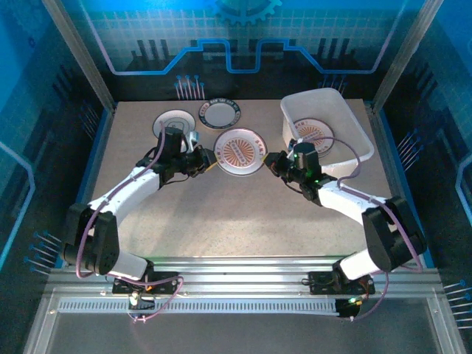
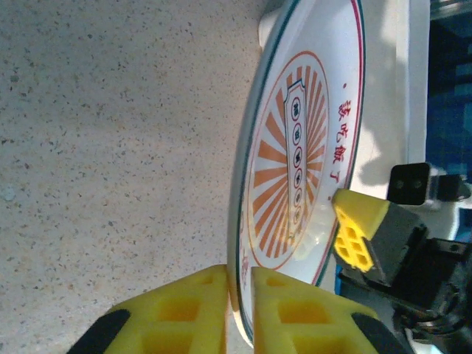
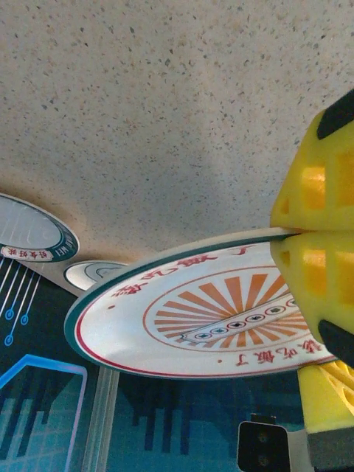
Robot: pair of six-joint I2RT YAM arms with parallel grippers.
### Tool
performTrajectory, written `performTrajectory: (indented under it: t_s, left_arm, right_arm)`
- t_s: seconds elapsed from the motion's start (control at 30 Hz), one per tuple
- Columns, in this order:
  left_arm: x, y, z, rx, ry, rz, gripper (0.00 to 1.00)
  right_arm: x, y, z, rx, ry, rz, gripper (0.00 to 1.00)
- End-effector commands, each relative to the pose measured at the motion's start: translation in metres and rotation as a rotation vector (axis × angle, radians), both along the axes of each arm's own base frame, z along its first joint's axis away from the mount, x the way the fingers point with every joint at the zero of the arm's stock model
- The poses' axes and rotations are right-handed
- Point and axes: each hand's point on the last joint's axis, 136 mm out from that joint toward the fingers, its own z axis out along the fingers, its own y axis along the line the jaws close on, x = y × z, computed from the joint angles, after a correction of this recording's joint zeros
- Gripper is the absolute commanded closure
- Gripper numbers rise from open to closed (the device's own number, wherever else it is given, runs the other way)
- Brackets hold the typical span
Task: Place the plates into the plastic bin on the countertop
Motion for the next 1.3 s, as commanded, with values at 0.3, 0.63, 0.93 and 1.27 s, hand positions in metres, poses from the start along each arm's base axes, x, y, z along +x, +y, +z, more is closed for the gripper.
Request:
performTrajectory:
  t_s: [0.3,0.63,0.93,1.27]
  left_arm:
    - [-0.008,-0.006,0.033,-0.045,-0.061,-0.034,0.46]
    - [-0.007,0.0,0.056,0.002,-0.122,-0.02,0.37]
    - [0.008,0.008,0.08,0.071,-0.172,0.001,0.36]
    - [0.051,-0.007,0.084,0.034,-0.14,0.008,0.35]
  right_arm:
    - [-0.01,-0.02,0.056,-0.144,-0.135,-0.037,1.0]
    - [-0.003,-0.035,0.098,-0.138,-0.205,-0.077,1.0]
    - [0.012,-0.086,0.152,-0.079,-0.268,-0.22,1.0]
    - [0.023,-0.199,0.15,-0.083,-0.174,-0.561,1.0]
